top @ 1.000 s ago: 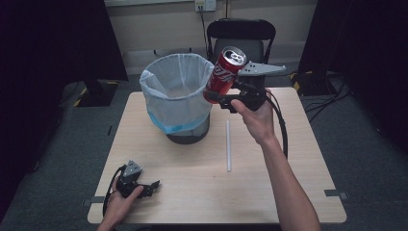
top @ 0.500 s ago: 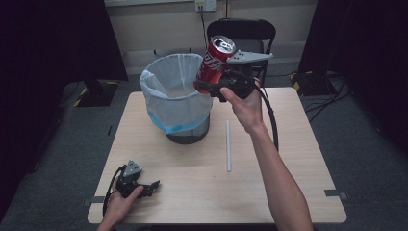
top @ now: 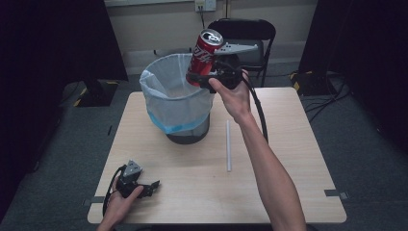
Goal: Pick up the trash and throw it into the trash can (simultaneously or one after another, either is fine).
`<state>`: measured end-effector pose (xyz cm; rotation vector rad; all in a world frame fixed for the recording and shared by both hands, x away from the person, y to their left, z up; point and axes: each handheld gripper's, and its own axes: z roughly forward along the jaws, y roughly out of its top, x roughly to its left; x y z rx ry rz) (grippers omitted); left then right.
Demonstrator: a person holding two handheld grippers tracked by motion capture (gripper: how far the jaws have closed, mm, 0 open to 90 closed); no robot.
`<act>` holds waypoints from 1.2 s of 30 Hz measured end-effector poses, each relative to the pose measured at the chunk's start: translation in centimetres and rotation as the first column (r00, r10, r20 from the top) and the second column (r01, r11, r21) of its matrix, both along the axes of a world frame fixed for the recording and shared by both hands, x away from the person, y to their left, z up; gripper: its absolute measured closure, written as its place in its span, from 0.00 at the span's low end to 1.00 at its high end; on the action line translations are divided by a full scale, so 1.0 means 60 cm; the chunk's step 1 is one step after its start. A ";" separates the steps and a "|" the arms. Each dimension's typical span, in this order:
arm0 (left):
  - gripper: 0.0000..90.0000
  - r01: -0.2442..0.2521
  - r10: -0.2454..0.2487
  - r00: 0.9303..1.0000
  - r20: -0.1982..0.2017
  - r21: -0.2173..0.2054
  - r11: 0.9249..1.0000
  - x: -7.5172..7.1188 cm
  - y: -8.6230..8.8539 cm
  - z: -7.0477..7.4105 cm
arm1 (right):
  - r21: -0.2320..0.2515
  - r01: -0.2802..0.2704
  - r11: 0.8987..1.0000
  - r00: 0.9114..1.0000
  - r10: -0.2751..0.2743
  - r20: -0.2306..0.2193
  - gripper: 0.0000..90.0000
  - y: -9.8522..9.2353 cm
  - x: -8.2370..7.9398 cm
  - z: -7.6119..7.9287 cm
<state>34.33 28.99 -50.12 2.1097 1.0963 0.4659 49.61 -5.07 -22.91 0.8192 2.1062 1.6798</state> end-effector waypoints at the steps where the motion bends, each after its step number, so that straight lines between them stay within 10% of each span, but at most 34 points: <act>1: 0.08 0.000 0.000 1.000 0.000 0.000 1.000 0.000 0.000 0.000 | -0.006 0.002 1.000 1.000 -0.002 -0.003 0.38 0.003 0.003 -0.001; 36: 0.08 -0.005 0.005 1.000 0.001 -0.002 1.000 -0.001 -0.001 0.000 | -0.079 0.039 0.996 0.999 -0.040 -0.015 0.32 0.078 0.051 -0.016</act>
